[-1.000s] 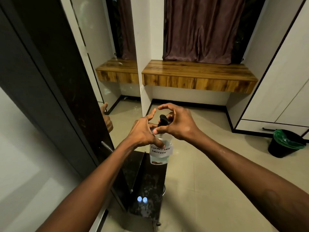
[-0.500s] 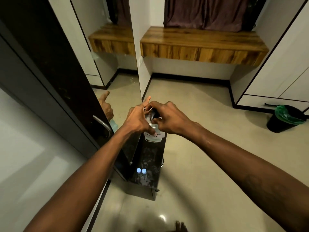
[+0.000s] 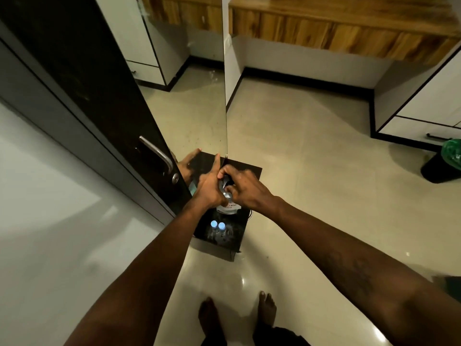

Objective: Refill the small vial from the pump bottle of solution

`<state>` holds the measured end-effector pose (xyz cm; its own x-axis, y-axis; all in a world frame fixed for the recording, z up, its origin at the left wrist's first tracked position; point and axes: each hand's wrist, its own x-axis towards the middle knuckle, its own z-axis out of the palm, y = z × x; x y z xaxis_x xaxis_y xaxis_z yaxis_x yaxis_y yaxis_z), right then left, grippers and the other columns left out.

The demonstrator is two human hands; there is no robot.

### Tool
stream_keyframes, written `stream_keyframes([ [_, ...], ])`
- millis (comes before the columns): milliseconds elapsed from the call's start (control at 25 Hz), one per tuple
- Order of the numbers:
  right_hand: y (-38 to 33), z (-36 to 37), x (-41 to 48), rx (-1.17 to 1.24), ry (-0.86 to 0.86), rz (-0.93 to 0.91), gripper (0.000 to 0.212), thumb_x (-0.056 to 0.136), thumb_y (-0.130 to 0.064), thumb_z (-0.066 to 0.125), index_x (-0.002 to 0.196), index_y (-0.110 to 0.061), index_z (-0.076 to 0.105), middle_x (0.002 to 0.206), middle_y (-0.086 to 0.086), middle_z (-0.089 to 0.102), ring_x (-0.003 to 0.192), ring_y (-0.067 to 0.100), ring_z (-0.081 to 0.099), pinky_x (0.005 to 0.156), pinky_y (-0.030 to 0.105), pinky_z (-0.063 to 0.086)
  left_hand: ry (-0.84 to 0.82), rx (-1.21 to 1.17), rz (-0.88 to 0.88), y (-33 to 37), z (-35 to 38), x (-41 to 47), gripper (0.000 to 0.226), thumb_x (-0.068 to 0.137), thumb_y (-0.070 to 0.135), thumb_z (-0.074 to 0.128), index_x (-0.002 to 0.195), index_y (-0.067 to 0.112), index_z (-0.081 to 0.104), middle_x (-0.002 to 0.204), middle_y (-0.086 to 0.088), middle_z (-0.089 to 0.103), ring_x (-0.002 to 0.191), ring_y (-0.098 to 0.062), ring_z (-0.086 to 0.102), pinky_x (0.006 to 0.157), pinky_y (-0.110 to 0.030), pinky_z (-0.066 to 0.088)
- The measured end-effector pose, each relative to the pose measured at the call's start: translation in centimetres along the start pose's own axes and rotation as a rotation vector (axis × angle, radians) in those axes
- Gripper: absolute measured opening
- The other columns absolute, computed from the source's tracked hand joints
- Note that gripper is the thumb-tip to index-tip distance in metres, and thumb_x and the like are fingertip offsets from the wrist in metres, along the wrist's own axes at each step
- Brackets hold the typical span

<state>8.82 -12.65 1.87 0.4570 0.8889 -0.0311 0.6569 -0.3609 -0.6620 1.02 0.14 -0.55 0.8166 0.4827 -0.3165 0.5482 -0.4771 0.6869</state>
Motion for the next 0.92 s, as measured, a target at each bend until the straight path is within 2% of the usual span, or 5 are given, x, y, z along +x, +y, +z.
stream_keyframes([
  [120, 1.7, 2.0, 0.3, 0.050, -0.065, 0.021, 0.042, 0.086, -0.003, 0.061, 0.118, -0.028, 0.050, 0.093, 0.005, 0.070, 0.077, 0.021, 0.065, 0.070, 0.038, 0.057, -0.049, 0.034, -0.052, -1.7, 1.5, 0.4, 0.135, 0.074, 0.013, 0.089, 0.159, 0.033, -0.014, 0.100, -0.006, 0.065, 0.108, -0.033, 0.066, 0.109, -0.052, 0.045],
  [560, 4.6, 6.7, 1.4, 0.158, -0.041, 0.050, 0.031, 0.092, -0.045, 0.065, 0.114, -0.026, 0.052, 0.095, 0.008, 0.071, 0.078, 0.020, 0.068, 0.070, 0.037, 0.061, 0.017, 0.320, 0.097, -5.8, 3.9, 1.3, 0.113, 0.087, 0.027, 0.077, 0.160, 0.017, -0.009, 0.106, -0.014, 0.072, 0.096, -0.031, 0.069, 0.090, -0.039, 0.050],
  [720, 4.7, 6.8, 2.0, 0.173, -0.067, 0.105, 0.026, 0.091, -0.021, 0.070, 0.113, -0.018, 0.056, 0.100, 0.007, 0.070, 0.088, 0.023, 0.067, 0.080, 0.039, 0.060, -0.013, 0.237, 0.037, -6.6, 3.7, 1.6, 0.108, 0.084, 0.024, 0.077, 0.162, 0.023, 0.002, 0.149, -0.018, 0.049, 0.131, -0.034, 0.052, 0.113, -0.041, 0.038],
  [800, 4.3, 6.9, 2.1, 0.169, -0.100, 0.136, 0.030, 0.090, -0.019, 0.071, 0.116, -0.018, 0.056, 0.105, 0.007, 0.069, 0.093, 0.022, 0.067, 0.083, 0.040, 0.060, -0.038, 0.329, 0.049, -7.4, 3.5, 1.8, 0.112, 0.084, 0.040, 0.071, 0.161, 0.026, -0.008, 0.152, -0.013, 0.049, 0.138, -0.031, 0.047, 0.120, -0.045, 0.029],
  [920, 3.9, 6.3, 1.8, 0.138, -0.091, 0.149, 0.038, 0.087, -0.019, 0.073, 0.121, -0.022, 0.058, 0.109, 0.004, 0.069, 0.096, 0.019, 0.066, 0.085, 0.040, 0.060, -0.103, 0.257, -0.015, -6.6, 2.8, 1.6, 0.109, 0.088, 0.022, 0.073, 0.160, 0.026, -0.009, 0.148, -0.019, 0.049, 0.136, -0.034, 0.049, 0.120, -0.045, 0.032],
])
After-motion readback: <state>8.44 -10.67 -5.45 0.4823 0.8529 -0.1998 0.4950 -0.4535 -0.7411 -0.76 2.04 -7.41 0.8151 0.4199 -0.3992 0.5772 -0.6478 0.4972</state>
